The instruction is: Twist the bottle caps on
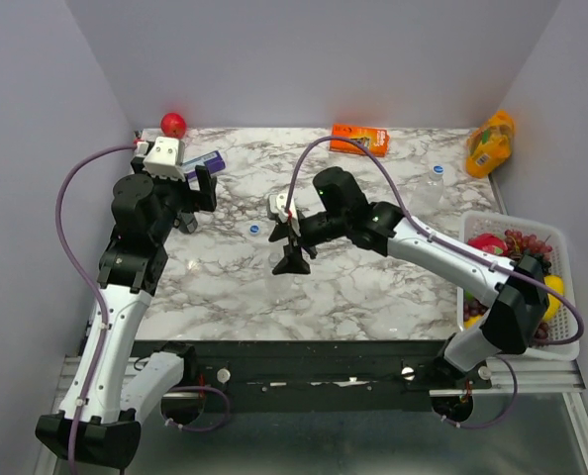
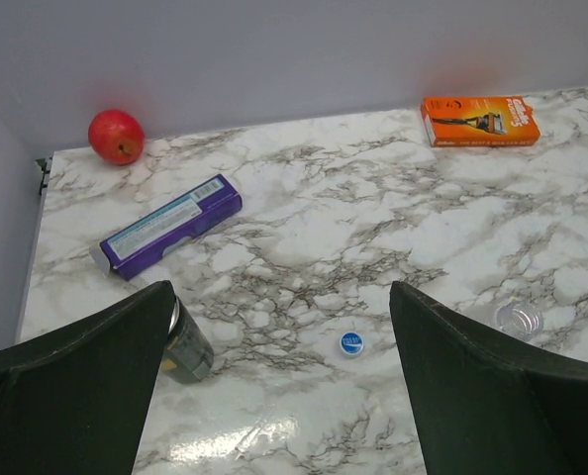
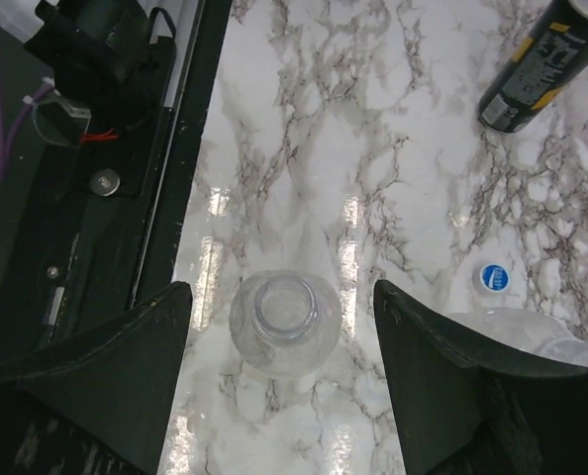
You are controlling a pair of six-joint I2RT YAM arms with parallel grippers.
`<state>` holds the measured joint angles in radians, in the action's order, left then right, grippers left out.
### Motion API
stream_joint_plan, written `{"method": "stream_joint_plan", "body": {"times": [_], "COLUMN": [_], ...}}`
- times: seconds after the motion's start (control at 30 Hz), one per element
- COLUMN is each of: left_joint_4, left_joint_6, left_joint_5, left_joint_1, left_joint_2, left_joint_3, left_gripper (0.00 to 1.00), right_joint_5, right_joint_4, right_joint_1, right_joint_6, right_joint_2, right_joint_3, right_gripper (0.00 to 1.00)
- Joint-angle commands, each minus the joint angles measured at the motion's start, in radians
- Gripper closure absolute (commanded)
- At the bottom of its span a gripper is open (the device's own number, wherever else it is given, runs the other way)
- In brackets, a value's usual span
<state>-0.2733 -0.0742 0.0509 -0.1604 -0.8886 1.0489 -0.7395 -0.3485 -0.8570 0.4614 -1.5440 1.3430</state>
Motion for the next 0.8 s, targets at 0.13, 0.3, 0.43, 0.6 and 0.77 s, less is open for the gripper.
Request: {"method": "stream_joint_plan", "body": {"times": [0.13,0.3,0.43,0.6,0.77], "left_joint_4": [-0.032,-0.024,-0.017,-0.042,-0.108], "left_joint_6": [-0.010,0.001,0.034,0.131,0.234], "left_joint_5": [0.059,0.115,0.205,0.511,0.675], "left_joint_1": [0.028,0.030,0.030,0.022,-0.114], "left_joint_2": [0.065,0.057,0.053,0.047,0.045], "left_joint_3": [-0.009,-0.018,-0.047,-0.070,-0.066], "left_gripper": [0.01,0.01,0.01,0.01,0.01], "right_joint_5": [0.037,0.045,0.060,0.083,-0.030], "right_joint_4": [0.025,0.046,0.063,-0.094,-0.331], "right_joint_1": [-0.013,-0.013,-0.013,0.006,0.125], "right_joint_6": [-0.060,-0.052,-0.067,-0.010,-0.087], "right_joint_2": [-0.067,-0.071,-0.074,-0.003,0.047], "right_joint_3": [0.015,-0.011,-0.018,0.054,0.215], "right_gripper": [0.26,0.42,0.67,0.88,0.93]}}
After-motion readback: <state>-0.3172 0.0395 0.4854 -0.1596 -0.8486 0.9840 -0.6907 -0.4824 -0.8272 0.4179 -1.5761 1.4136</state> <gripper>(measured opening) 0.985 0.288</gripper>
